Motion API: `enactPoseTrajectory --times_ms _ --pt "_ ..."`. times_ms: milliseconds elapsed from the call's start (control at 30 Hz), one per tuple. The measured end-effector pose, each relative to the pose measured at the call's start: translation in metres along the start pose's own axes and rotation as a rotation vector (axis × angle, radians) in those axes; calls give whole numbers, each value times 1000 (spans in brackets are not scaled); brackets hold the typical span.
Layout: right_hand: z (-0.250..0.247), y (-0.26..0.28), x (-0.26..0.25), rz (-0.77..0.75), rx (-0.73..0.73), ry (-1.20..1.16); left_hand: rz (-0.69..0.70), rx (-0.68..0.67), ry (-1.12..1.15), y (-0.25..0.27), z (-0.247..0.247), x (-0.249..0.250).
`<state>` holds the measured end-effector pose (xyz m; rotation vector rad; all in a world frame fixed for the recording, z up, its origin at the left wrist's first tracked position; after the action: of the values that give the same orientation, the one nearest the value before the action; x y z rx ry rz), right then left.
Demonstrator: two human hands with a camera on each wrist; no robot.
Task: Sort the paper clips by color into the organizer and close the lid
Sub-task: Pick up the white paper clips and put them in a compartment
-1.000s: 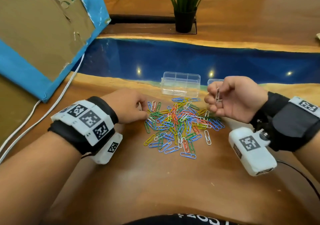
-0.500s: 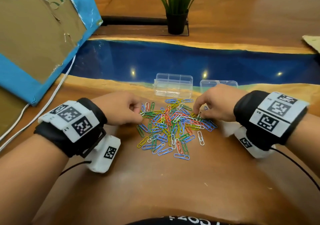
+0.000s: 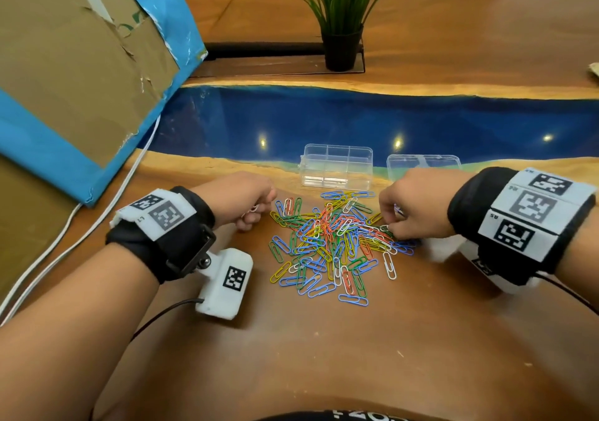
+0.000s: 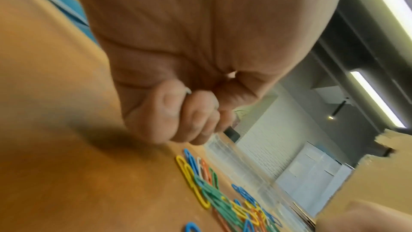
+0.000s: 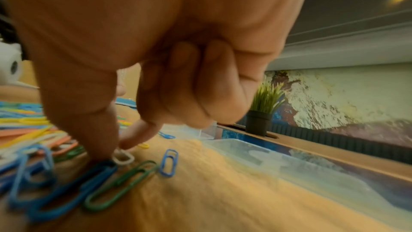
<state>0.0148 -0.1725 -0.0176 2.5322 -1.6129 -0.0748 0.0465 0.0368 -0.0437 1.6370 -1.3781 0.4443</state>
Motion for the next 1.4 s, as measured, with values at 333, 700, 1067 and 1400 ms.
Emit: enactPoseTrajectory --times_ms 333,700,1067,1400 --pt "2 1 6 90 -29 -121 238 204 -489 -8 -6 25" --pt "-2 -1 12 188 54 -79 345 197 -834 -7 8 36" --pt "2 -8 5 220 -38 -105 337 257 -905 -3 13 42" --pt "2 -2 9 236 -42 -160 325 188 -922 0 24 41"
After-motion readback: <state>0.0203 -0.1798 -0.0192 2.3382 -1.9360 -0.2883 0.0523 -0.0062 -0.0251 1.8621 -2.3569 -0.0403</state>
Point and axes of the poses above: each hand's wrist, its own y-axis away from the middle knuckle, its own z-axis out of the palm, x = y × z, the point moved 6 cm from there along -y, towards the middle knuckle, and after that the axes turned 14 degrees about x, right-handed, at the moved point
